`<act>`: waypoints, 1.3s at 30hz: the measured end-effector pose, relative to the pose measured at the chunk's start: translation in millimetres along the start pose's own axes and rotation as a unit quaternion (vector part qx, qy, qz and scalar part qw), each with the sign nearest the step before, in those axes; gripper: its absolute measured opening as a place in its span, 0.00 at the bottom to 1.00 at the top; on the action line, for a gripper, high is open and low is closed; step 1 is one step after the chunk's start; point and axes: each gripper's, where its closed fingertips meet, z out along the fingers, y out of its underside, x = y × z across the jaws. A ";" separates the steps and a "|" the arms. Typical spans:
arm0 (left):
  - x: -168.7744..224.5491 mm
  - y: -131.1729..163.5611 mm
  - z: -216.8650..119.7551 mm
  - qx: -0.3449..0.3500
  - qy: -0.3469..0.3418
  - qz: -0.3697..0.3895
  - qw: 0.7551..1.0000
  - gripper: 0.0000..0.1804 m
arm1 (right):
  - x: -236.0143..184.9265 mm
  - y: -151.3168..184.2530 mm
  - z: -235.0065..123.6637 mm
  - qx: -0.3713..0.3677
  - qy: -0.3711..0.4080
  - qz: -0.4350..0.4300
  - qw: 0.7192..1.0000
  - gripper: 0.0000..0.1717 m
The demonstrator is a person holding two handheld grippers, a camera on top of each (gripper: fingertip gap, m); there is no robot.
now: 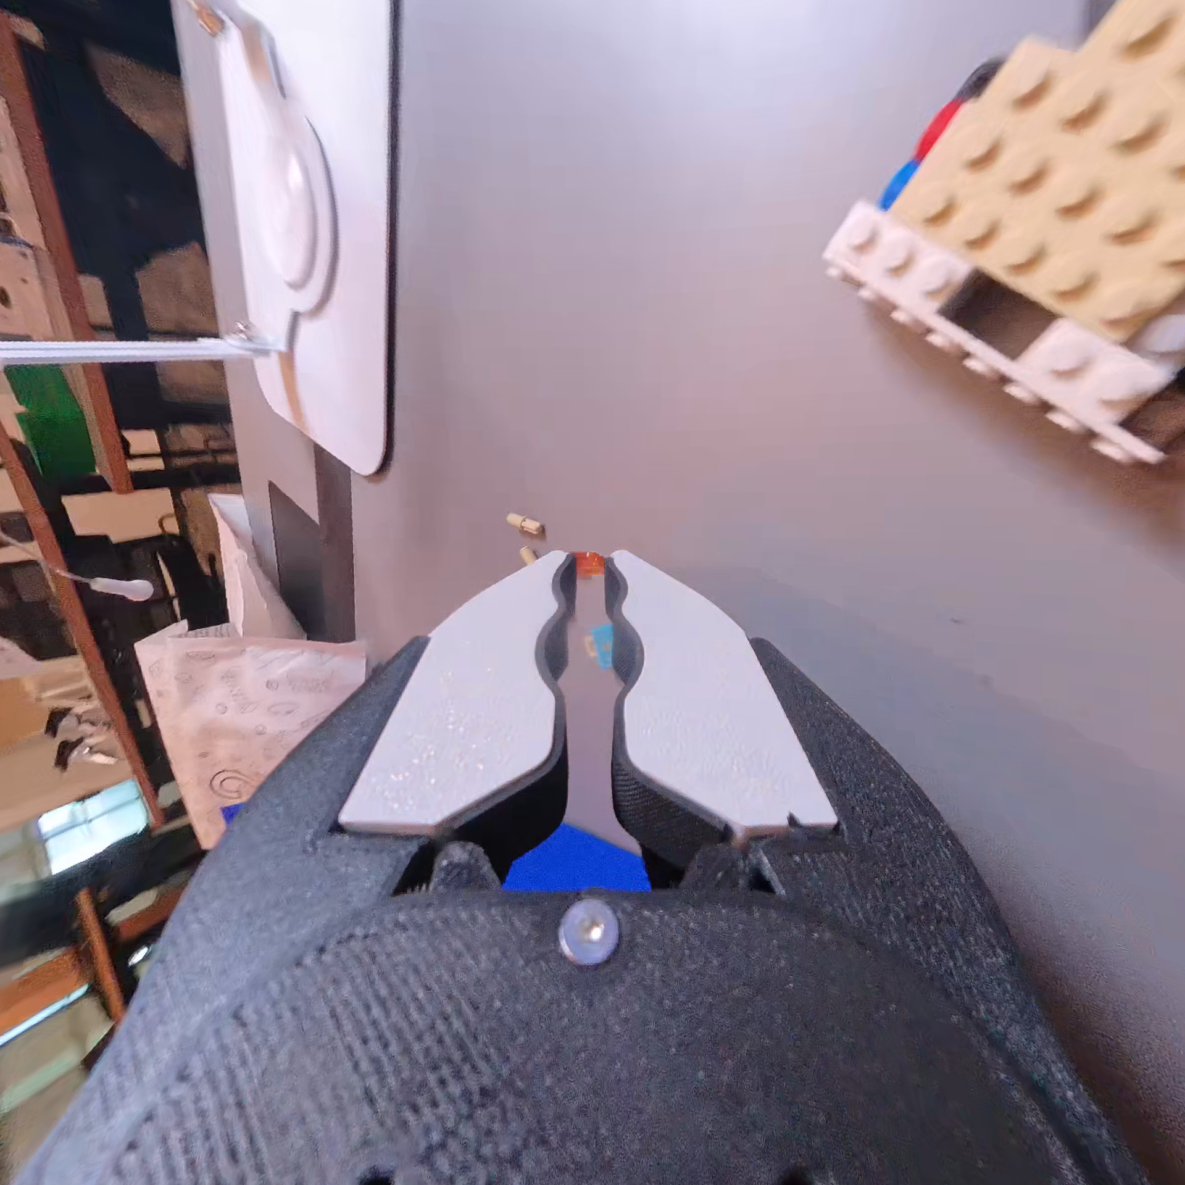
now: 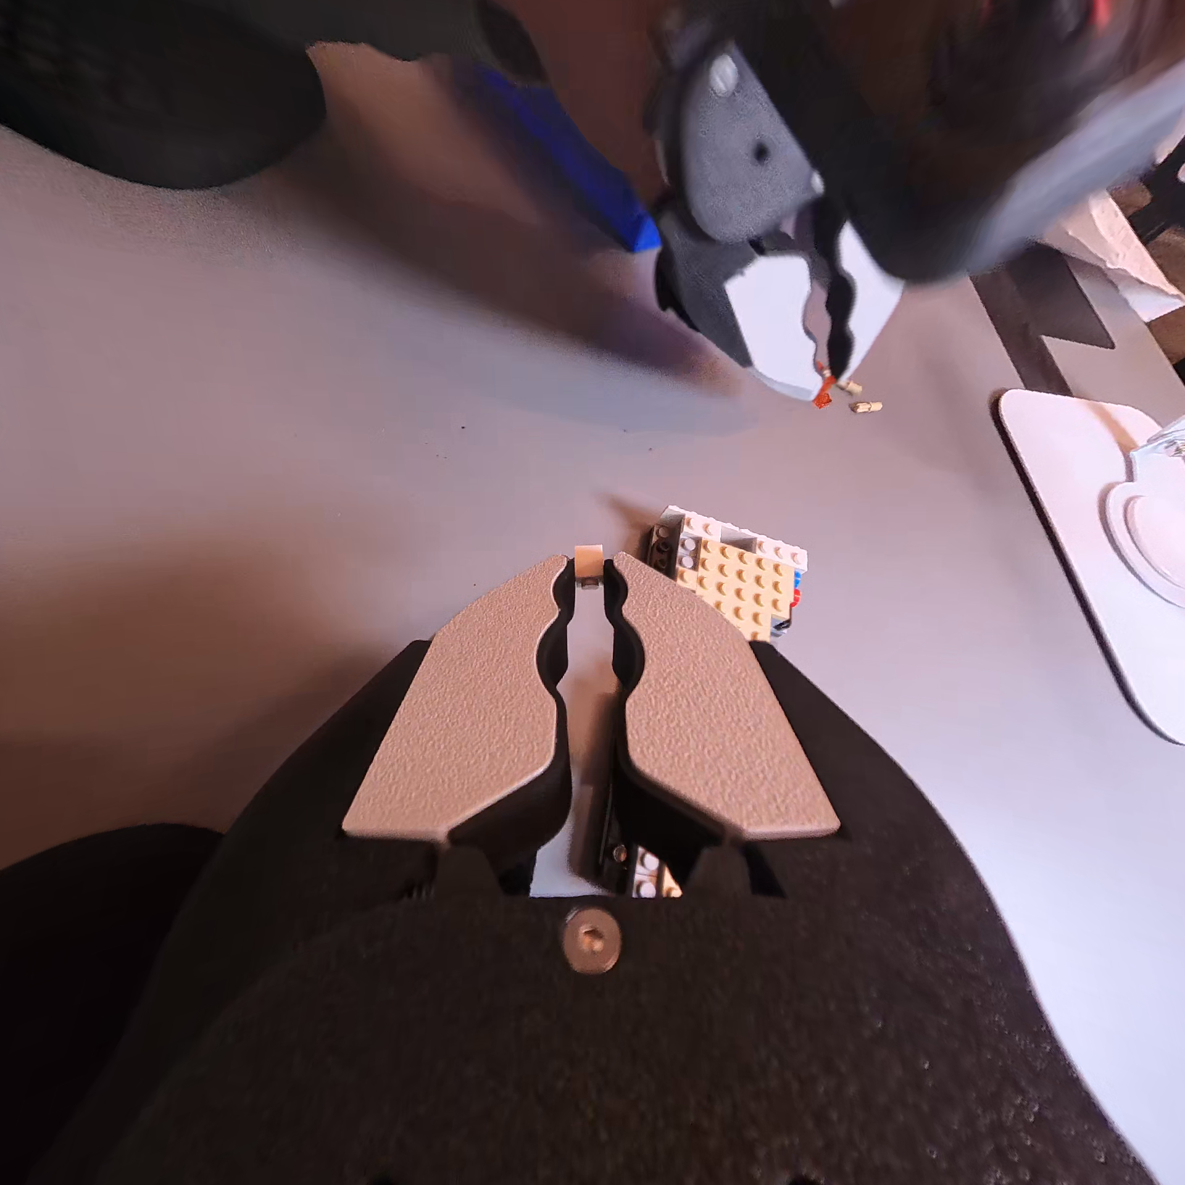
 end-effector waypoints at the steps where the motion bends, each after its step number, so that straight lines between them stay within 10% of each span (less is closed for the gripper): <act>1: -3.2 3.0 8.0 -0.036 0.006 0.002 0.999 0.05 | 0.2 0.1 -0.8 0.002 0.000 0.003 1.000 0.05; 7: 3.2 15.9 26.6 -0.100 0.095 -0.037 0.990 0.06 | 4.9 0.2 -8.8 0.012 0.007 0.019 1.000 0.05; 17: 3.7 18.3 14.4 -0.051 0.154 -0.058 0.985 0.37 | 9.9 0.7 -7.0 0.021 0.007 0.051 0.998 0.05; 25: -36.4 -22.0 -33.5 0.142 0.147 -0.124 0.971 0.29 | 14.7 -3.1 -8.8 0.040 0.023 0.053 0.998 0.05; 31: 24.4 -71.4 -123.9 0.351 0.333 -0.111 0.868 0.15 | 24.2 -32.9 -25.7 0.127 0.091 0.003 0.988 0.05; 39: 73.0 -91.5 -170.0 0.398 0.552 -0.235 0.694 0.14 | 6.9 -68.8 -38.7 0.176 0.172 -0.148 0.958 0.05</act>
